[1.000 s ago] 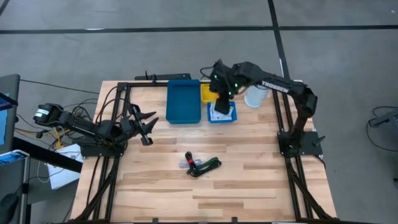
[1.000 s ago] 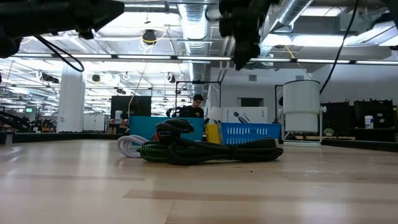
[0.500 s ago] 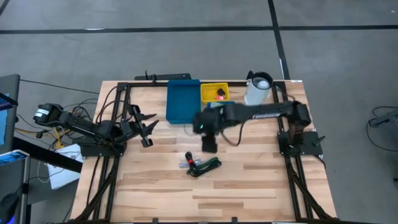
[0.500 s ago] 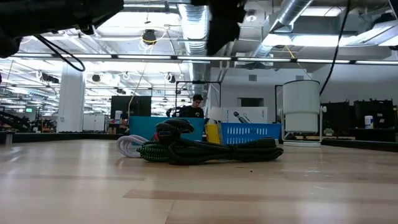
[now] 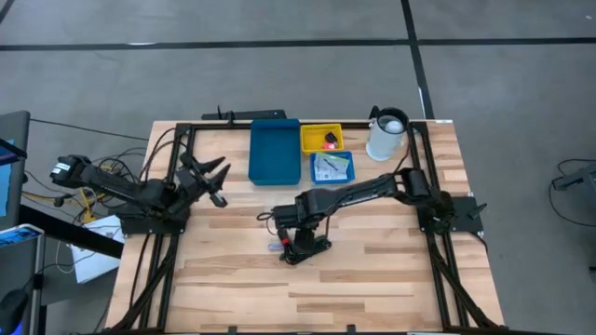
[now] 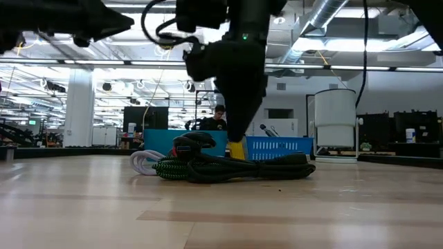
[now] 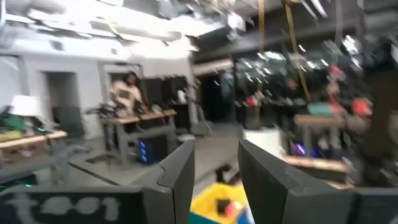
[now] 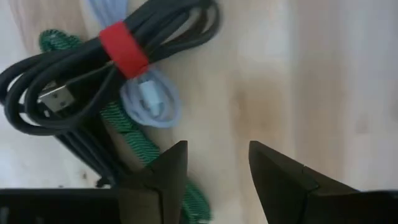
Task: Pick and place items into bin
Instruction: Put the bottom black charger cable into the dark blue bin
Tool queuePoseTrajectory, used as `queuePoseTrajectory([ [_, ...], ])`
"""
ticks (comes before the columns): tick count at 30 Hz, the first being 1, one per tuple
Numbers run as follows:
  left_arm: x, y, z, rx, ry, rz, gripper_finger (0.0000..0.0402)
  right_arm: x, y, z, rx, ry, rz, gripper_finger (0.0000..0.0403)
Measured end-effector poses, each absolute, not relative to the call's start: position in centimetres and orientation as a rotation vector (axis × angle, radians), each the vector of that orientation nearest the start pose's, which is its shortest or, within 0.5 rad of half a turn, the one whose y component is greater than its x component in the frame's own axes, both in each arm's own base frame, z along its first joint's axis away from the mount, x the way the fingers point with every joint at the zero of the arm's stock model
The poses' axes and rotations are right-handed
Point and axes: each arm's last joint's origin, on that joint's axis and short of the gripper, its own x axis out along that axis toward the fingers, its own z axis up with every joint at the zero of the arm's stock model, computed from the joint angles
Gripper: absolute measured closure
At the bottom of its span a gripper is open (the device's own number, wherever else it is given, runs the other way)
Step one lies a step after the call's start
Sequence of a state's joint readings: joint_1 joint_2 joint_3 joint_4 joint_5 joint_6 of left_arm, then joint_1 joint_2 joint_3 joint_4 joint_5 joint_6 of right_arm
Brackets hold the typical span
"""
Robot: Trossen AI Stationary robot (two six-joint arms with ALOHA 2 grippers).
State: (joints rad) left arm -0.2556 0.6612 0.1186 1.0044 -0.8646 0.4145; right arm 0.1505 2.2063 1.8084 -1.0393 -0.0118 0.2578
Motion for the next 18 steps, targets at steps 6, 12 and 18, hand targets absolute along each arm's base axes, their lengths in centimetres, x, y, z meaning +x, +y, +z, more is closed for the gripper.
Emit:
queuePoseTrajectory([
  [6,13.6,-2.3,24.1,0.135,-0.002,0.394,0.0290,43.0,8.5,17.9,0.195,1.464,-0.051,0.0236],
  [12,13.2,-3.0,25.0,0.093,0.077,0.071,0.0290,42.1,11.4,18.5,0.203,1.468,-0.047,0.0241],
  [18,13.1,-2.8,24.9,0.100,0.089,0.124,0.0290,41.6,13.9,18.5,0.128,1.429,-0.039,0.0247],
])
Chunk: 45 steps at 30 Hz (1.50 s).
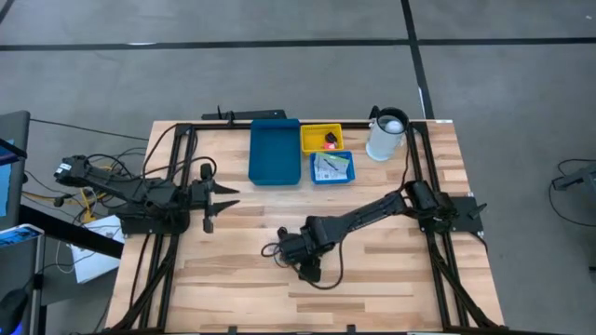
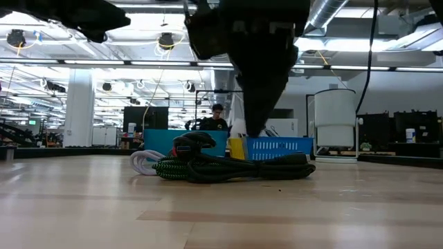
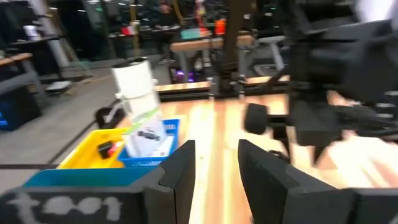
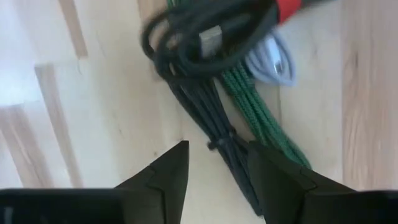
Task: Pick and place items into bin
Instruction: Put the bottom black charger cable into the dark blue bin
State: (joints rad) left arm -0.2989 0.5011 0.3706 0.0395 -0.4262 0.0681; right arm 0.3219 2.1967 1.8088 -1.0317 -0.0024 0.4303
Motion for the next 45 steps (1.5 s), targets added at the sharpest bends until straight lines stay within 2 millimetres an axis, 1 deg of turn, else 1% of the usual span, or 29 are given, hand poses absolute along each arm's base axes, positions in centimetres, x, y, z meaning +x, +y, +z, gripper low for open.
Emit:
queuePoseTrajectory([
  [2,13.0,-2.7,24.9,0.111,0.091,0.159,0.0290,41.8,14.3,18.5,0.103,1.386,-0.060,0.0250],
  [5,13.0,-2.6,24.9,0.117,0.098,0.193,0.0290,42.0,14.3,18.6,0.087,1.351,-0.080,0.0252],
  [12,13.0,-2.6,24.8,0.113,0.104,0.193,0.0290,42.2,13.9,18.6,0.095,1.351,-0.090,0.0251],
  [20,13.0,-2.6,24.7,0.082,0.115,0.193,0.0290,41.9,14.7,18.6,0.111,1.367,-0.043,0.0253],
  [26,13.0,-2.6,24.7,0.055,0.113,0.194,0.0290,41.8,14.7,18.5,0.113,1.373,-0.038,0.0253],
  [27,13.0,-2.6,24.7,0.054,0.112,0.193,0.0290,41.9,14.8,18.3,0.112,1.378,-0.039,0.0253],
  [29,13.0,-2.6,24.7,0.053,0.112,0.193,0.0290,42.2,14.9,17.1,0.113,1.398,-0.037,0.0253],
  [31,13.0,-2.6,24.7,0.049,0.111,0.193,0.0290,41.7,14.8,15.8,0.092,1.486,-0.045,0.0254],
  [33,13.0,-2.6,24.7,0.046,0.111,0.193,0.0290,42.2,15.0,14.6,0.109,1.500,-0.014,0.0255],
  [37,13.0,-2.6,24.7,0.045,0.111,0.192,0.0290,42.3,15.0,12.4,0.103,1.567,-0.023,0.0257],
  [42,13.0,-2.6,24.7,0.045,0.110,0.192,0.0290,42.3,15.0,12.2,0.099,1.566,-0.018,0.0258],
  [45,13.0,-2.6,24.7,0.045,0.110,0.192,0.0290,42.4,14.7,12.6,0.106,1.555,-0.018,0.0263],
])
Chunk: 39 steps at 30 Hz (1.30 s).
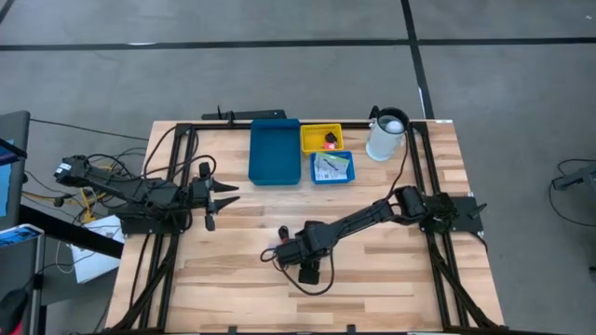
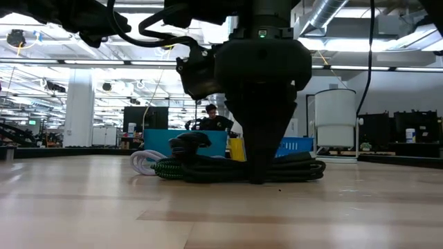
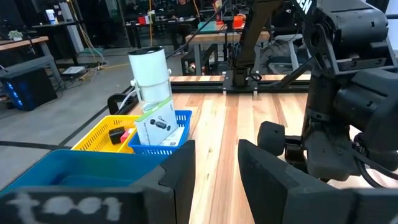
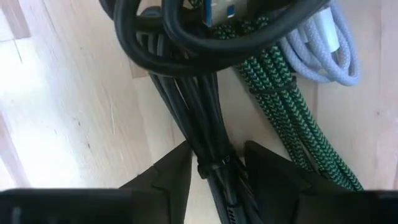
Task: Pick and place items into bin
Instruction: Put the bottom black charger cable into the dark blue bin
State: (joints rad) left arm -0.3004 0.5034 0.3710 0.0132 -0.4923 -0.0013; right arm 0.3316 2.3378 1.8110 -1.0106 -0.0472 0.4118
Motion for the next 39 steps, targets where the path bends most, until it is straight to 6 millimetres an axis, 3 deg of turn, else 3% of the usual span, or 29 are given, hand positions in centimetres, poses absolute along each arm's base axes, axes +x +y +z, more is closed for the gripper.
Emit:
queuePoseTrajectory([
  [9,13.0,-2.6,24.7,0.045,0.110,0.192,0.0290,42.2,14.5,14.9,0.142,1.507,0.017,0.0349],
  [15,13.0,-2.6,24.7,0.045,0.110,0.192,0.0290,41.0,14.0,20.3,0.135,1.405,0.011,0.0359],
  [19,13.0,-2.6,24.7,0.045,0.110,0.191,0.0290,40.3,12.4,24.1,0.081,1.283,-0.055,0.0353],
  [22,13.0,-2.6,24.7,0.045,0.110,0.192,0.0290,40.2,10.3,26.7,0.004,1.168,-0.104,0.0353],
  [28,13.0,-2.6,24.7,0.044,0.107,0.191,0.0290,42.3,4.8,30.4,-0.115,0.863,-0.124,0.0359],
  [33,13.0,-2.7,24.7,0.043,0.110,0.165,0.0290,43.8,-1.2,31.6,-0.137,0.706,-0.218,0.0353],
  [39,13.1,-2.8,24.7,0.041,0.112,0.114,0.0290,43.4,-8.0,32.1,-0.014,0.647,-0.369,0.0353],
])
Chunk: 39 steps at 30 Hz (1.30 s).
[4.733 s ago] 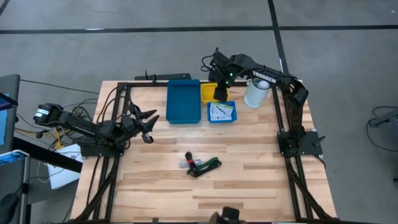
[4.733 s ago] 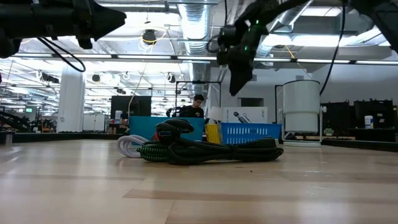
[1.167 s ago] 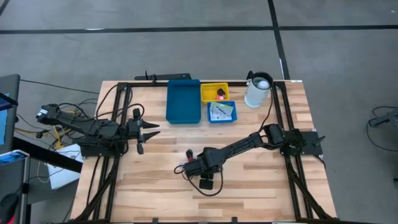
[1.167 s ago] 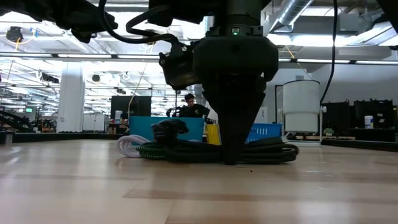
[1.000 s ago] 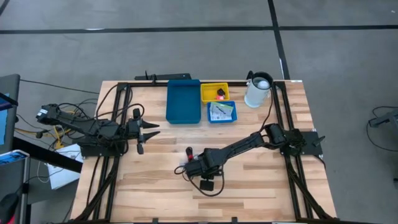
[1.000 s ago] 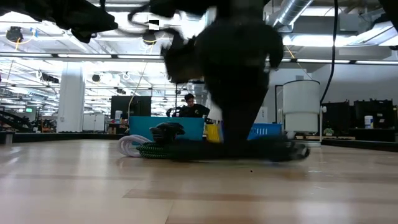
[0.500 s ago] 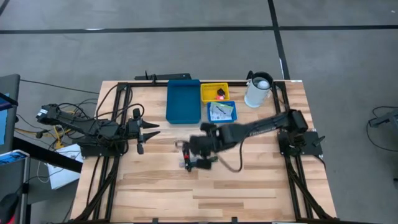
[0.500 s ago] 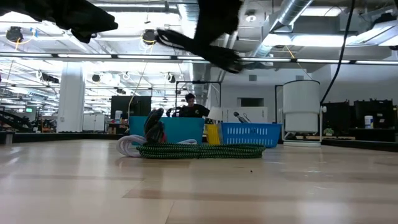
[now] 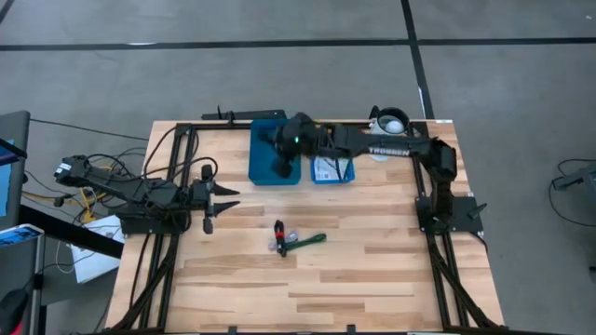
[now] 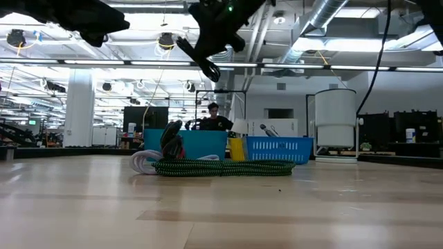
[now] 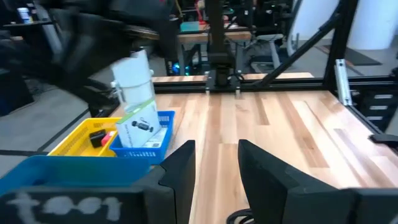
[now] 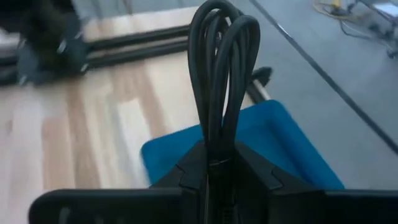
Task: Pick and place items into bin
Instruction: Put the bottom black charger cable into the dark blue bin
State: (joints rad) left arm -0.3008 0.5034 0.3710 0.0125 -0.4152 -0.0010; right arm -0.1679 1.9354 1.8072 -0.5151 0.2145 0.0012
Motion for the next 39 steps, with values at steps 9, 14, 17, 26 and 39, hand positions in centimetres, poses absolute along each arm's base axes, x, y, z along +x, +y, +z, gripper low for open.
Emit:
queuePoseTrajectory([
  [9,13.1,-2.9,24.7,0.037,0.113,0.087,0.0290,43.0,-10.7,32.3,0.079,0.604,-0.402,0.0325],
  [14,13.1,-2.9,24.7,0.037,0.113,0.087,0.0290,43.1,-10.7,32.3,0.079,0.598,-0.401,0.0323],
  [17,13.1,-2.9,24.7,0.037,0.113,0.087,0.0290,43.2,-10.6,32.4,0.078,0.590,-0.398,0.0323],
  [26,13.1,-2.9,24.7,0.036,0.113,0.086,0.0290,43.2,-10.6,32.4,0.078,0.589,-0.398,0.0322],
  [39,13.1,-2.9,24.7,0.036,0.113,0.086,0.0290,43.2,-10.6,32.5,0.072,0.589,-0.396,0.0321],
])
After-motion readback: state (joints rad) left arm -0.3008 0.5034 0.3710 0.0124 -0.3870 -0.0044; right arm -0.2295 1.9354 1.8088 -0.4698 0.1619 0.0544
